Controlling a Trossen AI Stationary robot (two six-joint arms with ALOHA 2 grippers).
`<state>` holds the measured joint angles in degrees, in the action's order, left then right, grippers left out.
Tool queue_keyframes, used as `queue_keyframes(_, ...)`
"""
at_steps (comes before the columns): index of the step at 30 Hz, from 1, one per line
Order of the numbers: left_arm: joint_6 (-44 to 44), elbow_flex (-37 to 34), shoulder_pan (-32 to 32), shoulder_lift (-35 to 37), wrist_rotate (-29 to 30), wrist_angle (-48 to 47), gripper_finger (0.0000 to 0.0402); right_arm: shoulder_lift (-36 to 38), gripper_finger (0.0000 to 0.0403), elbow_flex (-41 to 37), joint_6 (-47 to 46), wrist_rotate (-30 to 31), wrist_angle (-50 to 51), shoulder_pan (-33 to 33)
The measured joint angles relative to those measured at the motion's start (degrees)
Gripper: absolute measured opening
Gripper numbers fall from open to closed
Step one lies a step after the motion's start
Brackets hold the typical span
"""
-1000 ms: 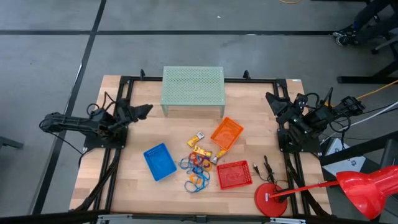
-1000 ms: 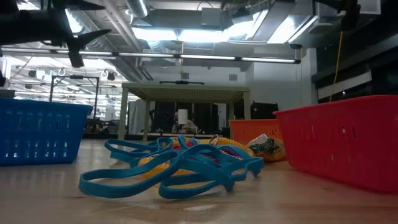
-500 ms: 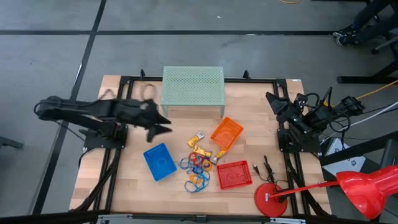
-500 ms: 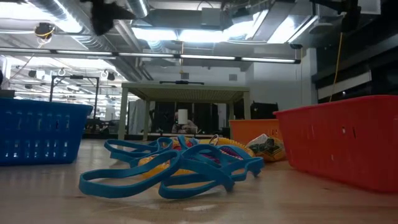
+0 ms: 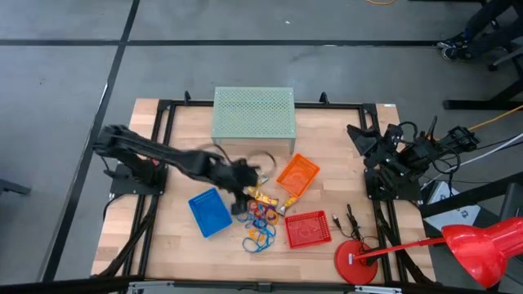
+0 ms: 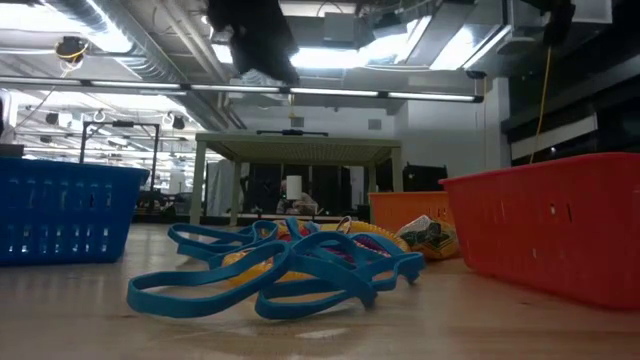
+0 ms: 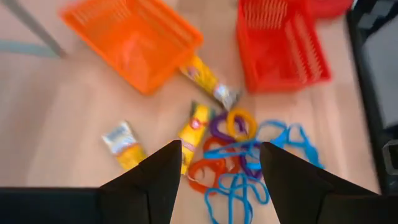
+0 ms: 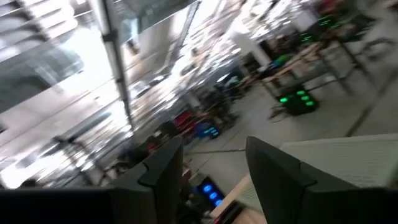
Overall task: Pick & Place Office Desk Supplies
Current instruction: Put the blue rubberband into the blue bin
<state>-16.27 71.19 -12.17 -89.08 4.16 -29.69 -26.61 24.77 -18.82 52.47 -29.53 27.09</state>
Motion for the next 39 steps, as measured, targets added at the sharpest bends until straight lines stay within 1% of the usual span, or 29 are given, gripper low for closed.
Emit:
queue_keyframes(2, -0.4, 4.1, -1.6, -5.2, 1.5, -3.7, 0.0216, 0.0, 0.0178, 0.0, -0.2, -3.0, 0.7, 0.0)
queue_keyframes(6, -1.0, 11.5, -4.0, -13.9, 1.9, -11.1, 0.0214, 0.0, 0.0178, 0.0, -1.8, -7.2, 2.6, 0.0)
queue_keyframes(8, -1.0, 14.6, -4.7, -16.9, 1.6, -13.5, 0.021, 0.0, 0.0178, 0.0, -1.8, -8.6, 3.6, 0.0)
queue_keyframes(11, -2.0, 17.9, -5.6, -19.2, -0.8, -15.8, 0.02, 0.0, 0.0178, 0.0, -2.3, -10.0, 4.0, 0.0)
queue_keyframes(14, -4.7, 18.5, -7.2, -20.1, -2.4, -15.3, 0.0191, 0.0, 0.0178, 0.0, -3.1, -10.7, 4.4, 0.0)
queue_keyframes(18, -11.0, 18.5, -10.9, -19.7, -1.7, -12.5, 0.019, 0.0, 0.0178, 0.0, -3.2, -11.6, 5.1, 0.0)
queue_keyframes(21, -20.0, 18.5, -14.5, -19.7, 3.0, -10.4, 0.0198, 0.0, 0.0178, 0.0, -3.2, -12.3, 7.4, 0.0)
queue_keyframes(25, -33.4, 18.4, -19.9, -19.8, 12.2, -10.2, 0.021, 0.1, 0.0178, 0.0, -4.0, -12.6, 9.2, 0.0)
queue_keyframes(27, -39.2, 18.3, -22.2, -20.3, 14.5, -11.0, 0.0215, 0.1, 0.0178, 0.0, -4.6, -12.6, 10.3, 0.0)
queue_keyframes(32, -47.8, 18.3, -26.5, -23.7, 15.9, -11.4, 0.0221, 0.1, 0.0178, 0.0, -6.2, -12.4, 10.6, 0.0)
queue_keyframes(36, -51.3, 18.2, -25.8, -26.5, 16.4, -11.4, 0.0225, 0.1, 0.0178, 0.0, -6.3, -11.7, 10.6, 0.0)
queue_keyframes(39, -53.2, 18.2, -24.0, -28.4, 11.6, -10.8, 0.0226, 0.1, 0.0178, 0.0, -7.6, -11.1, 10.6, 0.0)
